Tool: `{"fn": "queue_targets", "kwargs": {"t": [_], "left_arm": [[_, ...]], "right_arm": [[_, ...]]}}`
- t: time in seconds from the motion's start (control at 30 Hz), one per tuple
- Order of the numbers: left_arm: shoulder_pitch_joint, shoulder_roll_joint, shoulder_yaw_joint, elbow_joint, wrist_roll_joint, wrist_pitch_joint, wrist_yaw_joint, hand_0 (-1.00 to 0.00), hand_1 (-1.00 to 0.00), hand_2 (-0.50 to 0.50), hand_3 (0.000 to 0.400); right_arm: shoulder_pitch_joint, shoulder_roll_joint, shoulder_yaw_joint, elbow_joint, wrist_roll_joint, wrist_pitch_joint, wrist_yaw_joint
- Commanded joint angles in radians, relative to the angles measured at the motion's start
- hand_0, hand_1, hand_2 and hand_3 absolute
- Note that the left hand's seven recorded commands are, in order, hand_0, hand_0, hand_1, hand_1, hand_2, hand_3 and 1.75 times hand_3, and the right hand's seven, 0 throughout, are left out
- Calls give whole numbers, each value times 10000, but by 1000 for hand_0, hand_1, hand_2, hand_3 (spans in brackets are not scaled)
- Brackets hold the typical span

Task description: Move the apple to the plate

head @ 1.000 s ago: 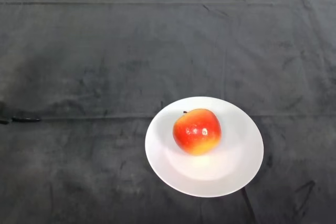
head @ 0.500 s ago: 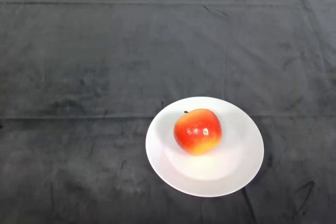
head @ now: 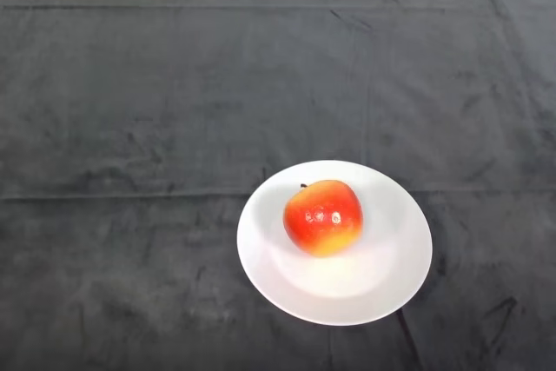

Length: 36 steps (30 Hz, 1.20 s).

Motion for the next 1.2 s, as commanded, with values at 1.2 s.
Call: {"fn": "queue_targets", "kwargs": {"t": [1.2], "left_arm": [[945, 578, 1365, 397, -528, 1298, 1191, 0, 0, 0, 0]], "right_arm": [[-123, -233, -85, 11, 141, 19, 45]]}}
